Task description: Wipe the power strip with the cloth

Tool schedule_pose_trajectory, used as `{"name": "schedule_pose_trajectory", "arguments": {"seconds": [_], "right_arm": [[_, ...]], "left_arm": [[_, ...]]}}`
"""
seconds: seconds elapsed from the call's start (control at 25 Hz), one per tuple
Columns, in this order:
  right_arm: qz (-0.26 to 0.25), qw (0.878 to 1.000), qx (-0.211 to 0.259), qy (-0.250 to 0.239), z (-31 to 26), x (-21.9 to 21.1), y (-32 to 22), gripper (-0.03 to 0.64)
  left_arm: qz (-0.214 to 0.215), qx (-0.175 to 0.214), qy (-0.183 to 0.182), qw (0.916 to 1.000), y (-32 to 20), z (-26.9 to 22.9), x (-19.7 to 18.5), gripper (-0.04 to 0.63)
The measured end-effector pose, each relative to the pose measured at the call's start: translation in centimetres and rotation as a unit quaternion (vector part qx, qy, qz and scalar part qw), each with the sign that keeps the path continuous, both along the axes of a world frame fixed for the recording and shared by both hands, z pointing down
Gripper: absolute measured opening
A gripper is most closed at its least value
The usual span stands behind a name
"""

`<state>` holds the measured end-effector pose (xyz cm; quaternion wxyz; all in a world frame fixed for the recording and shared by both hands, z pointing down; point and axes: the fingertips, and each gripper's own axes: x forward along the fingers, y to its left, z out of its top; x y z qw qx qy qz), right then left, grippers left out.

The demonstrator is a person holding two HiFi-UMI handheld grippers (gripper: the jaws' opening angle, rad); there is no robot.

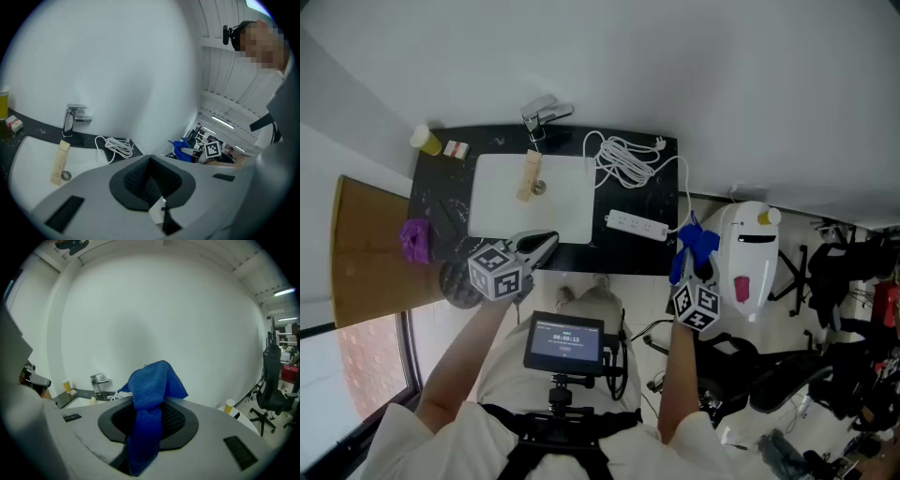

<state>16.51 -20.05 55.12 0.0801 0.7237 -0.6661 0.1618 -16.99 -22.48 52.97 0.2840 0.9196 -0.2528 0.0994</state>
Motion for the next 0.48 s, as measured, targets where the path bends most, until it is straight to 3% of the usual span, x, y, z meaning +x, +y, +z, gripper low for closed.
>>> {"name": "schedule_pose_trajectory", "arguments": {"seconds": [0.48], "right_arm": [[0.005,0.998,0.066,0.007,-5.9,-3.3,8.0,0.098]], "left_arm": [[0.025,0.016,0.010,0.9995,4.4,0.2,-1.8,0.006]]}}
